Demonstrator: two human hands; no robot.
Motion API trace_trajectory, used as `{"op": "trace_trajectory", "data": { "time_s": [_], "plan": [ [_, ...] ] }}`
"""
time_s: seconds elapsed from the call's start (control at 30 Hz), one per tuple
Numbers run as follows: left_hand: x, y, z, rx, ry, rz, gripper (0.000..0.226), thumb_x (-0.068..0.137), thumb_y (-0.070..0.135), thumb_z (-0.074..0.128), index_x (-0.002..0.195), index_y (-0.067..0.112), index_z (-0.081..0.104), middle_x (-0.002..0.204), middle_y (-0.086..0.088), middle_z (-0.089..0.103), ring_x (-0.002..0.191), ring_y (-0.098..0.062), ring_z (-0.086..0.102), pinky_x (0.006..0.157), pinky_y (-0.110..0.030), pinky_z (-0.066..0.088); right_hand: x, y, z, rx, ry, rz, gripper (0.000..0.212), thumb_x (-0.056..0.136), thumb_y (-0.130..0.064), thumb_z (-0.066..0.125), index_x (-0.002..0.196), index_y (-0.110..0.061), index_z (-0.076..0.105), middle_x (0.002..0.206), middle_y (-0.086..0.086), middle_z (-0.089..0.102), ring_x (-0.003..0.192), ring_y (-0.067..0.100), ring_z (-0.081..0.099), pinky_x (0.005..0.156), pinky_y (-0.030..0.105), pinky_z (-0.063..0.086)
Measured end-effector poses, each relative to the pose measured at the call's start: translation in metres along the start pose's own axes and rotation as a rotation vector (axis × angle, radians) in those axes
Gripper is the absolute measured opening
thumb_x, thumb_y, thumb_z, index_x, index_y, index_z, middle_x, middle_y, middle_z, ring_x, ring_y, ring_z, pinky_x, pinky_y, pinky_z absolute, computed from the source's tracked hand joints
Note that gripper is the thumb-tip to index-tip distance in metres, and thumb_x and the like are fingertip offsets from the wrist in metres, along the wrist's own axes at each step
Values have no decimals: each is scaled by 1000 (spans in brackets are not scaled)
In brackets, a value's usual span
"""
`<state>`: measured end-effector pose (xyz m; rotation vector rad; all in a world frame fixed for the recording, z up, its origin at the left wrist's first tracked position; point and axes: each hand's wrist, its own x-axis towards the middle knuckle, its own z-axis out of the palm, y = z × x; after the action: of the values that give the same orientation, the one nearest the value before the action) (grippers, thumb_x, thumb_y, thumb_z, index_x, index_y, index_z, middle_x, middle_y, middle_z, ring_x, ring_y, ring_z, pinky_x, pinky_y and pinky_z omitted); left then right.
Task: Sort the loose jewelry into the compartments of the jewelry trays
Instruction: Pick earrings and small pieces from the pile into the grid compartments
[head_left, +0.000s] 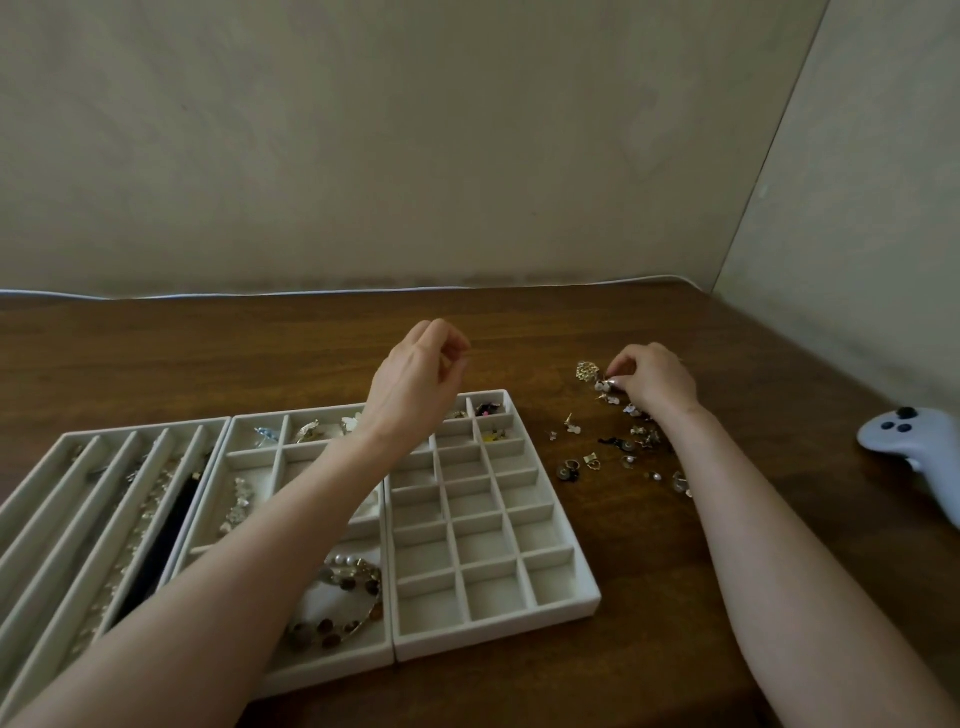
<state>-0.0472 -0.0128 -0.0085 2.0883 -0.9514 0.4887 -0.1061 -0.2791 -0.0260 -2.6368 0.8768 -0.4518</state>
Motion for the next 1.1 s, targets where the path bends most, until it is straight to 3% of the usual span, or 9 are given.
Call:
{"op": "trace_trajectory", "data": {
  "time_s": [0.1,0.2,0.43,0.53,0.7,0.83,1.0,1.1],
  "plan": [
    [-1,-1,1,5,-6,0,10,90,11,55,100,10,57,101,-3,58,83,-14,55,71,-32,52,0,-1,-2,-22,-38,-8,8,89,-22,62,97,-22,62,121,5,52,106,20,52,72,30,40],
    [-1,-2,2,3,-9,0,10,90,9,55,100,10,58,101,-3,58,84,-14,55,71,-32,52,0,1,-4,23,-67,0,8,86,-20,65,90,-20,58,114,4,56,96,16,51,73,30,42],
    [-1,5,0,-141,-37,-87,10,90,12,56,100,12,58,94,3,60,83,-11,57,70,-16,48,-17,-15,-22,436,76,-33,14,76,-9,74,77,-16,62,86,-3,64,87,11,60,83,29,48],
    [-1,9,-1,-229,-82,-145,14,88,16,61,101,14,58,88,9,59,79,-5,56,66,-9,47,-34,-40,-31,727,-100,-151,12,75,-5,74,80,-11,65,83,3,70,77,15,69,74,27,55],
    [-1,12,-3,-245,-179,-183,17,84,21,66,98,16,59,85,8,60,75,-3,57,61,-11,46,-63,-81,-21,871,-348,-346,10,78,5,67,83,-3,68,78,10,71,71,21,71,65,26,58],
    [-1,11,-4,-188,-202,-200,7,84,16,65,90,12,62,72,10,58,61,2,52,52,-5,41,-68,-88,-12,936,-429,-370,11,78,10,65,88,4,67,77,13,70,71,23,71,66,29,59],
    [0,10,-8,-124,-288,-190,11,85,17,64,95,15,62,82,1,66,74,-10,61,65,-20,49,-69,-88,-10,929,-461,-367,13,81,8,63,93,4,67,84,12,71,75,20,71,68,26,58],
    [5,8,-17,-1,-334,-189,6,86,17,63,91,16,61,80,3,64,73,-9,59,63,-19,46,-58,-78,-12,669,-240,-376,14,87,-6,62,98,-10,69,99,2,70,83,9,67,73,19,53]
  ]
}}
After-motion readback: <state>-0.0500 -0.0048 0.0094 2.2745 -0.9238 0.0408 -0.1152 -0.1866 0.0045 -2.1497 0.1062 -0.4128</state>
